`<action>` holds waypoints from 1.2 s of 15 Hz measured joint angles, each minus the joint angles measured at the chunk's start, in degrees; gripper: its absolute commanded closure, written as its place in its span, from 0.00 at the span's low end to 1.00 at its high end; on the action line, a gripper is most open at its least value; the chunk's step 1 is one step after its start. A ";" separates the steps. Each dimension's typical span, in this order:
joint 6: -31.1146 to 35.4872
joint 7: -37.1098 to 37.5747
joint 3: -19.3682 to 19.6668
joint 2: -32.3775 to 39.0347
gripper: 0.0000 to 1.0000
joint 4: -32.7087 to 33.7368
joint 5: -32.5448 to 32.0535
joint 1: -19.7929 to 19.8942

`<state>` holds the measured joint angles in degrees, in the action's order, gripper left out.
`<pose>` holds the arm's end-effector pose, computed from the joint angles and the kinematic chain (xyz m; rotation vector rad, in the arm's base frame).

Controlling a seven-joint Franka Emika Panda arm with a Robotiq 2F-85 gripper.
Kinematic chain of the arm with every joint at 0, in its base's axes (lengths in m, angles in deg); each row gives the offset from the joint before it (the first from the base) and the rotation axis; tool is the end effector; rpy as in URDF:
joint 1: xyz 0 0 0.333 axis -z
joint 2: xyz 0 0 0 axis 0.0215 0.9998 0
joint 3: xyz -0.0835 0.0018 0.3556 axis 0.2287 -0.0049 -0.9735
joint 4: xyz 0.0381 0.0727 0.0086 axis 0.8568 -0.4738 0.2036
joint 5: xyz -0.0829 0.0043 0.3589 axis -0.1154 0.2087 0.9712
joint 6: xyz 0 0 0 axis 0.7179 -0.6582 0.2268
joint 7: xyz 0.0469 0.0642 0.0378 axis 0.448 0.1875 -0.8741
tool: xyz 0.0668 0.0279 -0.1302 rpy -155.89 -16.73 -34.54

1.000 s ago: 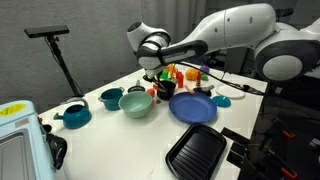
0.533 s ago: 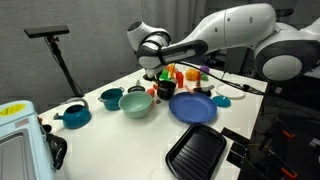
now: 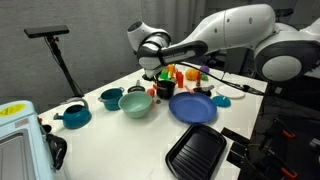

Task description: Take the spoon and mix the objects in the black pot

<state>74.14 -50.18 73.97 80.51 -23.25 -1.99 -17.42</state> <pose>0.8204 0.1258 0.2604 2.7054 -0.3690 0.2404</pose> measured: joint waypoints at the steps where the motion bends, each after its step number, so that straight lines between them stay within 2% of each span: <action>1: 0.00 -0.01 0.00 0.00 0.60 0.00 -0.10 -0.04; 9: 2.39 -0.04 0.13 -0.41 0.01 1.09 -1.13 -0.32; 18: 2.11 1.51 2.14 0.45 0.00 1.08 -1.13 -0.16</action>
<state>76.25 -48.67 76.11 80.96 -22.17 -3.12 -17.58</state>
